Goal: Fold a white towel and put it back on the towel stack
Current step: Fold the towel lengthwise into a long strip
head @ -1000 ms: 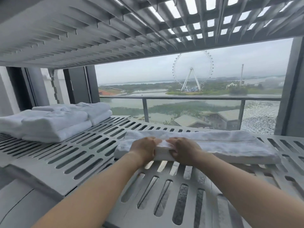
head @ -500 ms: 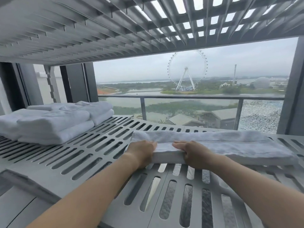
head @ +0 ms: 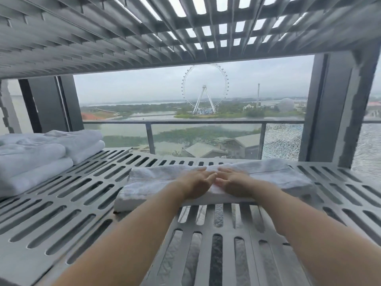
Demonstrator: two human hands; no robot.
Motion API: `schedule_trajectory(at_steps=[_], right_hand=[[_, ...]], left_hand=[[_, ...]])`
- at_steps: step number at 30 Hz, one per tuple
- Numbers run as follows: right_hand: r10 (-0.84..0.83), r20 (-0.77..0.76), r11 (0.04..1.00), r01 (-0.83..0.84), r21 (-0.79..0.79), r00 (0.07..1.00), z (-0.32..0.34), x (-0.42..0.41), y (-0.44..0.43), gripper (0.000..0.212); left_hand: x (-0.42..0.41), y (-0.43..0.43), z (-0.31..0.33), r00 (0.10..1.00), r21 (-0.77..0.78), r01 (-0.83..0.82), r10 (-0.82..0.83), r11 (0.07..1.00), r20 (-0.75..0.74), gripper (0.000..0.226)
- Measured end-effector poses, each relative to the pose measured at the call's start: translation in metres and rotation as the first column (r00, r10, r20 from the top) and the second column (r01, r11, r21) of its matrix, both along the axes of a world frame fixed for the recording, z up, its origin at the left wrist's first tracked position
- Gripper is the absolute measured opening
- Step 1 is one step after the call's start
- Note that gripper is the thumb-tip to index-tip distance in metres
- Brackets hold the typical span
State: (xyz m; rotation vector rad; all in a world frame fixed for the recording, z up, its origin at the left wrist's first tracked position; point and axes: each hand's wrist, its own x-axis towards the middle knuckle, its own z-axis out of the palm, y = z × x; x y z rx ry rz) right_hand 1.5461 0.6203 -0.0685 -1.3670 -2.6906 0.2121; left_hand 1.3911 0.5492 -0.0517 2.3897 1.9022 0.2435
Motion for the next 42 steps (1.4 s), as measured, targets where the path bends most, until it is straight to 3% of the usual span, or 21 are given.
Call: schedule_trajectory(at_steps=[3,6,12,18,21,24,28,37,39,42], right_hand=[[-0.045,0.084,0.999,0.046,-0.009,0.995,0.001,0.018,0.008,0.063],[-0.109,0.134,0.993,0.113,-0.026,0.985,0.006,0.045,0.016,0.071],[-0.178,0.117,0.979,0.188,-0.083,0.977,0.010,0.066,0.006,0.076],[-0.173,0.169,0.974,0.194,-0.120,0.970,0.012,0.061,-0.023,0.084],[-0.139,0.155,0.981,0.157,-0.112,0.978,0.010,0.064,-0.029,0.070],[-0.116,0.080,0.987,0.123,-0.100,0.990,0.008,0.087,-0.022,0.058],[-0.180,0.058,0.980,0.184,-0.071,0.982,0.008,0.119,-0.010,0.058],[-0.179,0.107,0.980,0.187,-0.063,0.978,0.008,0.124,-0.009,0.061],[-0.150,0.151,0.988,0.154,-0.014,0.977,0.011,0.120,-0.009,0.061],[-0.054,0.086,0.999,0.054,-0.002,0.995,0.015,0.101,-0.008,0.058]], left_hand=[[0.000,0.006,-0.014,0.986,-0.036,0.007,-0.013,0.999,-0.168,0.054],[-0.005,0.005,-0.018,0.977,-0.042,-0.018,0.009,0.999,-0.212,0.055],[-0.003,0.000,-0.015,0.974,-0.069,-0.062,0.046,0.996,-0.221,0.053],[0.030,0.007,-0.003,0.982,-0.089,-0.177,0.170,0.980,-0.080,0.049],[0.074,0.016,-0.005,0.992,-0.056,-0.125,0.125,0.991,-0.015,0.048],[0.088,0.018,-0.011,0.990,-0.056,-0.110,0.105,0.992,-0.092,0.049],[0.085,0.013,-0.014,0.976,-0.047,-0.079,0.068,0.996,-0.208,0.054],[0.099,0.013,-0.015,0.978,-0.018,-0.178,0.175,0.984,-0.118,0.061],[0.099,0.007,-0.017,0.976,-0.030,-0.185,0.181,0.982,-0.122,0.062],[0.104,0.001,-0.015,0.971,-0.067,-0.228,0.222,0.971,-0.088,0.060]])
